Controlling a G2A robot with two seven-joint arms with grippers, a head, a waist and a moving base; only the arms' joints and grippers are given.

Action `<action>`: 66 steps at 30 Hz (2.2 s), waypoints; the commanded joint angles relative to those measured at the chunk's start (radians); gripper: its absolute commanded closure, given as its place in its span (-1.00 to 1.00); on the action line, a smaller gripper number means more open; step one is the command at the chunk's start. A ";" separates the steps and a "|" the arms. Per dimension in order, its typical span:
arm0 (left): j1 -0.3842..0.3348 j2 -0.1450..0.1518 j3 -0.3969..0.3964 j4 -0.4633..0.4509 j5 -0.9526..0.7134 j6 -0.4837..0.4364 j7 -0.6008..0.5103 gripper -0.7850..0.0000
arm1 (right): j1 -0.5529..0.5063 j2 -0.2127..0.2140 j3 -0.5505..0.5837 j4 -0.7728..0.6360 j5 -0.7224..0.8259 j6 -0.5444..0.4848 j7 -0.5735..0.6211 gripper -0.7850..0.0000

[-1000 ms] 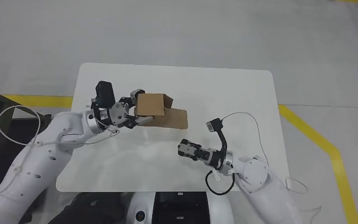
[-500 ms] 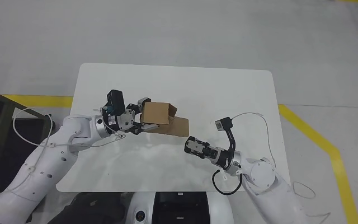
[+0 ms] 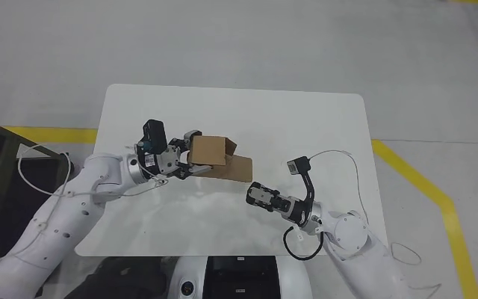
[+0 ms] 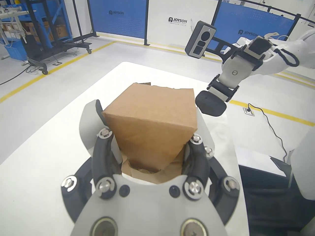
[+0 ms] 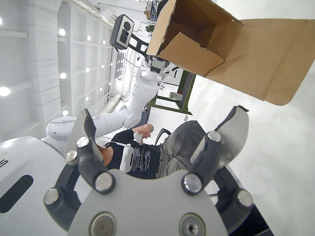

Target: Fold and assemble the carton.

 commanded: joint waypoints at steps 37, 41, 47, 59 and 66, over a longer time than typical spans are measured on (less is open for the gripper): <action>-0.282 0.044 0.306 0.207 0.033 -0.164 0.543 1.00 | 0.053 -0.006 -0.007 0.138 -0.081 0.099 -0.135 -1.00; -0.302 0.060 0.354 0.188 0.064 -0.164 0.555 1.00 | 0.086 -0.014 -0.020 0.157 -0.059 0.093 -0.166 -1.00; -0.338 0.073 0.436 0.198 0.089 -0.164 0.575 1.00 | 0.119 -0.024 -0.047 0.159 0.018 0.055 -0.135 -1.00; -0.425 0.069 0.558 0.212 0.156 -0.164 0.613 1.00 | 0.152 -0.036 -0.096 0.166 -0.007 0.056 -0.153 -1.00; -0.442 0.064 0.569 0.219 0.130 -0.164 0.613 1.00 | 0.150 -0.041 -0.100 0.166 0.011 0.029 -0.170 -1.00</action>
